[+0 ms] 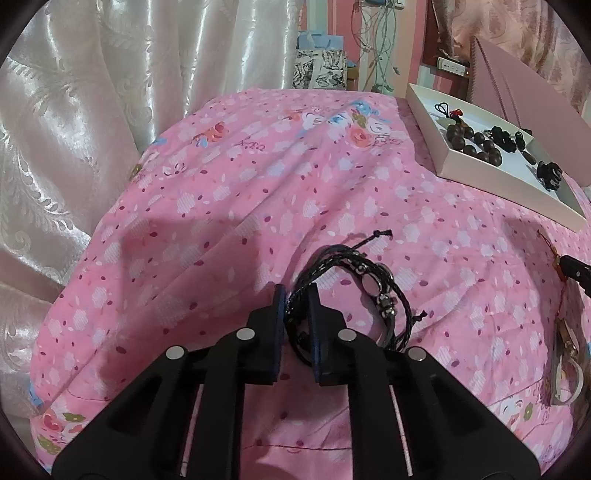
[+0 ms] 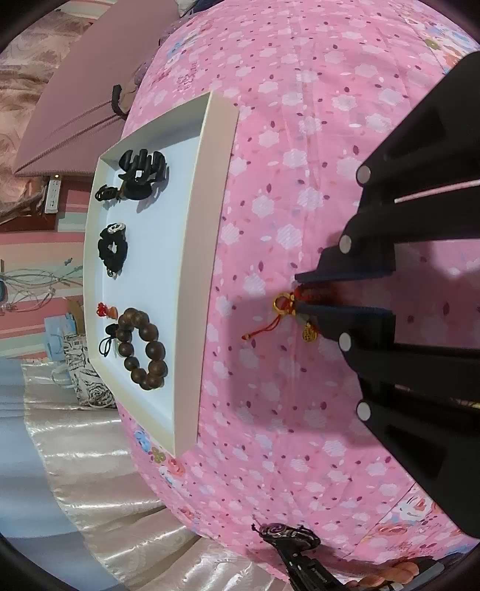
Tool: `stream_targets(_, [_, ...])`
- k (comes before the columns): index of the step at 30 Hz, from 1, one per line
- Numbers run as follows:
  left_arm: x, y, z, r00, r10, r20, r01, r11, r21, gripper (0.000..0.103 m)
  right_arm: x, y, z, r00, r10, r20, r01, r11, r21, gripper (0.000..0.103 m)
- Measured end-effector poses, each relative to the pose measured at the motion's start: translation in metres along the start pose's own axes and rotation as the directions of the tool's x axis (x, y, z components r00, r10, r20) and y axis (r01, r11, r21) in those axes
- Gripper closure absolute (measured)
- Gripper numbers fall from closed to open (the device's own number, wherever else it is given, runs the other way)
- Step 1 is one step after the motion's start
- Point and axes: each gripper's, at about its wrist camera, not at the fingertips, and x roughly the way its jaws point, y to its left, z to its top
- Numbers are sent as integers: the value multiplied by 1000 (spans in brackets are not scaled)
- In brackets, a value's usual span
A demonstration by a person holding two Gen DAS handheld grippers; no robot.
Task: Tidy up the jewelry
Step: 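Grasp the black braided bracelet with the left tool while the right tool grasps the red-cord charm, then carry the braided bracelet and red-cord charm into the tray and release both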
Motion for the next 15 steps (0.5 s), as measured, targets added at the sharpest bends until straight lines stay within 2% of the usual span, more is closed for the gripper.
stream_targets(15, [-1,-3,0,1000,9,4,-9,1000,5,95,2,-1,2,1000,8,4,-8,1000,-29,92])
